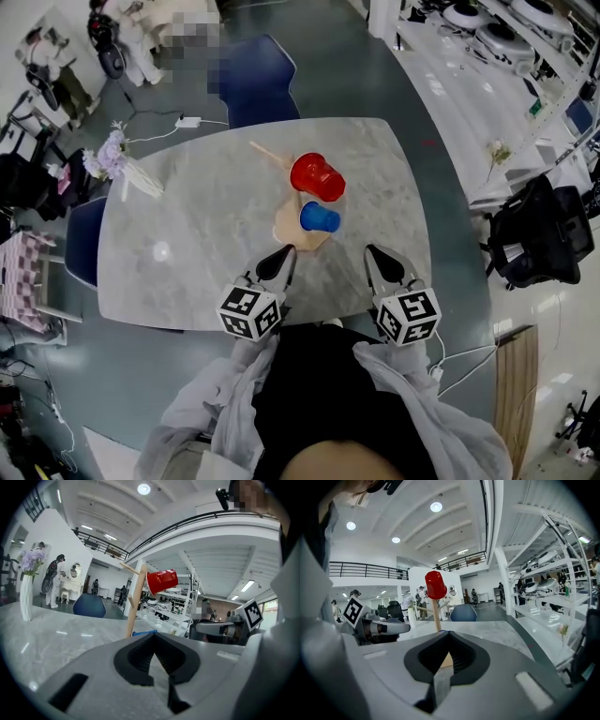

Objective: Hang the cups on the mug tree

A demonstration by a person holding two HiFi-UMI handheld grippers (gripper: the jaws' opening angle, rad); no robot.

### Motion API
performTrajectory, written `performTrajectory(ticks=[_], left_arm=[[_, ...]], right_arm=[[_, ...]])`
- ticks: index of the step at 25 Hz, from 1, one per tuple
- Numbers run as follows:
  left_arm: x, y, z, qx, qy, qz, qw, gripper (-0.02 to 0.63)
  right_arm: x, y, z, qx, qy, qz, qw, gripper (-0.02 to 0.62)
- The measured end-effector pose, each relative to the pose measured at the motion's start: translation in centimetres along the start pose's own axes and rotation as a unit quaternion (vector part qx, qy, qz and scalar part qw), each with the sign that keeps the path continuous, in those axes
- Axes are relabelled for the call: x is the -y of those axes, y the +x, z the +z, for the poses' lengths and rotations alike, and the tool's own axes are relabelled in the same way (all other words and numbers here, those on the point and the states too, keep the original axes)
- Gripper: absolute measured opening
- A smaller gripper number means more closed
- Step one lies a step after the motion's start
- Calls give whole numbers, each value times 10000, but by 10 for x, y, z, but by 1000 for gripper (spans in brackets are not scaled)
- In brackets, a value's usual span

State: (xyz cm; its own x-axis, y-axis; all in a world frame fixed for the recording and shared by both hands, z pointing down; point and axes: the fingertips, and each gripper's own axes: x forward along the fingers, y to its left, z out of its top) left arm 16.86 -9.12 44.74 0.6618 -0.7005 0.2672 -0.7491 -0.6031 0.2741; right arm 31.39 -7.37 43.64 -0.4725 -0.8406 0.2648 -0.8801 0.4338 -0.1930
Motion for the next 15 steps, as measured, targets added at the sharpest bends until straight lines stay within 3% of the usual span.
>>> performTrajectory(ticks=[15], left_arm=[[0, 6, -3, -109, -34, -121, 9999, 0]], right_arm=[[5, 6, -3, -73, 139, -72, 9999, 9]])
